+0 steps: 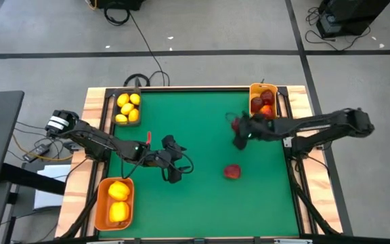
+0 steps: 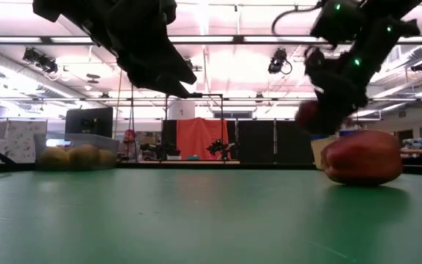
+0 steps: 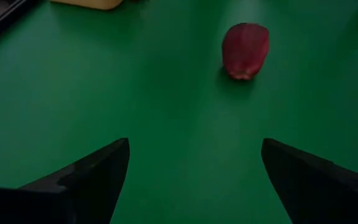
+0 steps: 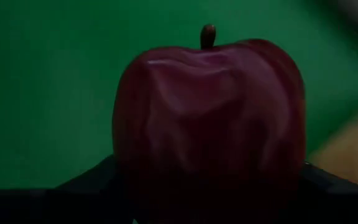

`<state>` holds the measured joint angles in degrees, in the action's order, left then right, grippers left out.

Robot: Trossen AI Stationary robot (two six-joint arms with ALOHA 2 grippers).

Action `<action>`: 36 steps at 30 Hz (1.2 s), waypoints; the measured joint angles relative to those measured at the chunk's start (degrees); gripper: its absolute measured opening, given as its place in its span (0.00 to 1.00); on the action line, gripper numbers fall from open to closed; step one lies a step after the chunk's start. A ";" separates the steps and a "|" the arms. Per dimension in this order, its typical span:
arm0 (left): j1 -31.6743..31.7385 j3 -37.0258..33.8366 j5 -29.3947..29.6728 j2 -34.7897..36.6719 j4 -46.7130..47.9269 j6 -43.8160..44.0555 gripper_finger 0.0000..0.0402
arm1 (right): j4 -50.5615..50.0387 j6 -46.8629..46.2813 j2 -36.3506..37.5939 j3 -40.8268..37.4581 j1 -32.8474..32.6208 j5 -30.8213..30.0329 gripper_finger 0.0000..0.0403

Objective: Sort produce into baskets
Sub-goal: Put the apple into the yellow bin

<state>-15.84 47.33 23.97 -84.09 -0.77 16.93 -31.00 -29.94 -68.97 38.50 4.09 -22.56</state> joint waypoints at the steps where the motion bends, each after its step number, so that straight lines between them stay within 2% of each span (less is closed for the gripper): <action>1: 0.00 0.00 0.00 -0.11 -0.37 -0.14 0.92 | -0.05 -0.10 1.83 0.02 1.33 -3.48 0.69; 3: 0.00 0.00 -0.05 -0.18 -0.84 -0.26 0.92 | -0.09 -0.25 5.23 0.02 5.21 -9.19 0.69; 5: 0.00 0.00 -0.47 -0.18 -1.23 -0.40 0.92 | -0.11 -0.89 7.65 0.02 10.05 -11.37 0.69; 9: 0.00 0.00 -0.87 -0.18 -1.13 -1.72 0.92 | 0.06 -4.06 9.12 0.02 20.46 -9.84 0.69; 13: -0.06 0.00 -3.01 -0.20 -1.08 -3.06 0.92 | 0.24 -7.08 8.08 0.02 27.94 -9.21 0.69; 15: -0.09 0.00 -3.18 -0.20 -1.12 -3.22 0.92 | 2.07 -6.35 7.27 0.00 30.66 -8.98 0.75; 17: -0.09 0.00 -3.26 -0.20 -1.08 -3.56 0.92 | 4.88 -5.10 6.44 0.00 32.91 -8.38 0.85; 20: -0.09 0.00 -3.23 -0.20 -1.28 -5.18 0.92 | 9.31 -3.13 5.79 0.00 35.30 -6.28 0.96; 26: -0.09 0.00 -3.02 -0.22 -5.21 -7.43 0.92 | 12.53 -5.51 5.84 0.00 38.32 -1.54 0.90; 31: -0.36 0.00 -2.73 -0.22 -5.08 -7.68 0.92 | 12.44 -5.48 6.72 0.00 36.95 6.21 0.89; 36: -0.35 0.00 -2.62 -0.22 -4.73 -7.81 0.92 | 12.78 -5.02 10.38 0.00 33.61 6.48 0.89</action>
<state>-16.19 47.33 21.34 -84.31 -5.50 9.12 -18.22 -34.96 -58.59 38.50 37.71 -16.07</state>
